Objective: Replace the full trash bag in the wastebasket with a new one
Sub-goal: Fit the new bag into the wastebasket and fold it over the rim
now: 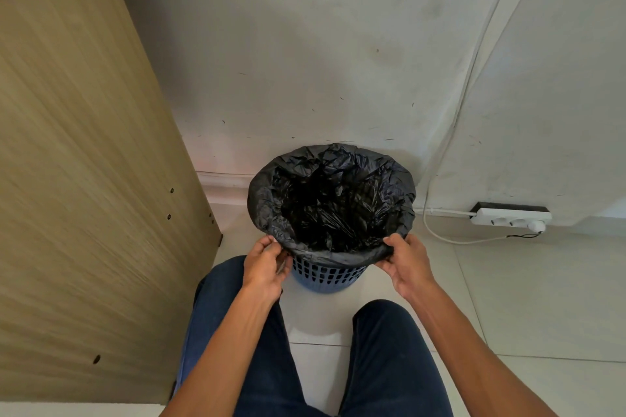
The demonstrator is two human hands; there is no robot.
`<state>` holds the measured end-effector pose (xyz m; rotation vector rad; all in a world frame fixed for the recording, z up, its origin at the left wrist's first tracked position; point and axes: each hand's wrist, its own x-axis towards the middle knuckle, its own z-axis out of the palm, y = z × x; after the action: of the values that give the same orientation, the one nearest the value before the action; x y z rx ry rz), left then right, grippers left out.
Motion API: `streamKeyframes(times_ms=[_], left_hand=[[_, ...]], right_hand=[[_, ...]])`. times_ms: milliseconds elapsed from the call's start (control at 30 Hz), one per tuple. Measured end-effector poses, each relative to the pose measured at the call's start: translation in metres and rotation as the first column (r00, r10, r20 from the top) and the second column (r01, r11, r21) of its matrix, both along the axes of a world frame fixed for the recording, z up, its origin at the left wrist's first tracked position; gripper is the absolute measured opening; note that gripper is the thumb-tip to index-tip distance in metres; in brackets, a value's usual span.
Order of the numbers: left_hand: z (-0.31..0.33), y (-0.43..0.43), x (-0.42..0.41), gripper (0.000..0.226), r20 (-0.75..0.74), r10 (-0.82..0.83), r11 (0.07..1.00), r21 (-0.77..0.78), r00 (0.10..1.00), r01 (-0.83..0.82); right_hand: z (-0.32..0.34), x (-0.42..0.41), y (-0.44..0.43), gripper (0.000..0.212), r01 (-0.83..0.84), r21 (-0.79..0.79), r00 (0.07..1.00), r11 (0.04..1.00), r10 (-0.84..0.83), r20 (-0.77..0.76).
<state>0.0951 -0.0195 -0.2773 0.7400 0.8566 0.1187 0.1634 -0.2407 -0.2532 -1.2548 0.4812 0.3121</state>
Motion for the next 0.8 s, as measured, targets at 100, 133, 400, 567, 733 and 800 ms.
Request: streamKeyframes(times_ms=[100,133,400,567,733,800], left_hand=[[0.006,0.012,0.001,0.019,0.019,0.005,0.998,-0.066,1.0,-0.004],[0.01,0.014,0.0,0.017,0.027,0.018,0.996,-0.086,0.999,-0.015],[0.018,0.015,0.007,0.009,0.026,-0.064,0.984,0.168,0.998,0.059],[0.012,0.0,0.001,0.007,0.039,0.008,0.983,0.181,0.999,-0.015],[0.011,-0.024,-0.005,0.006,0.059,0.087,0.98,0.176,0.994,-0.097],[0.012,-0.037,-0.008,0.006,0.056,0.116,0.977,0.174,0.992,-0.125]], right_hand=[[0.001,0.001,-0.001,0.026,-0.01,-0.004,1.0,1.0,0.01,0.011],[0.001,0.0,-0.001,0.026,-0.009,-0.009,1.0,1.0,0.009,0.016],[0.005,0.001,0.0,0.017,0.031,-0.013,0.999,0.999,-0.03,0.02],[0.005,-0.007,0.002,0.019,0.193,0.188,0.981,0.963,-0.19,-0.033],[0.004,-0.029,0.007,0.049,0.245,0.041,0.968,0.969,-0.242,-0.07],[0.001,-0.047,0.021,0.061,0.2,-0.088,0.971,0.976,-0.21,-0.119]])
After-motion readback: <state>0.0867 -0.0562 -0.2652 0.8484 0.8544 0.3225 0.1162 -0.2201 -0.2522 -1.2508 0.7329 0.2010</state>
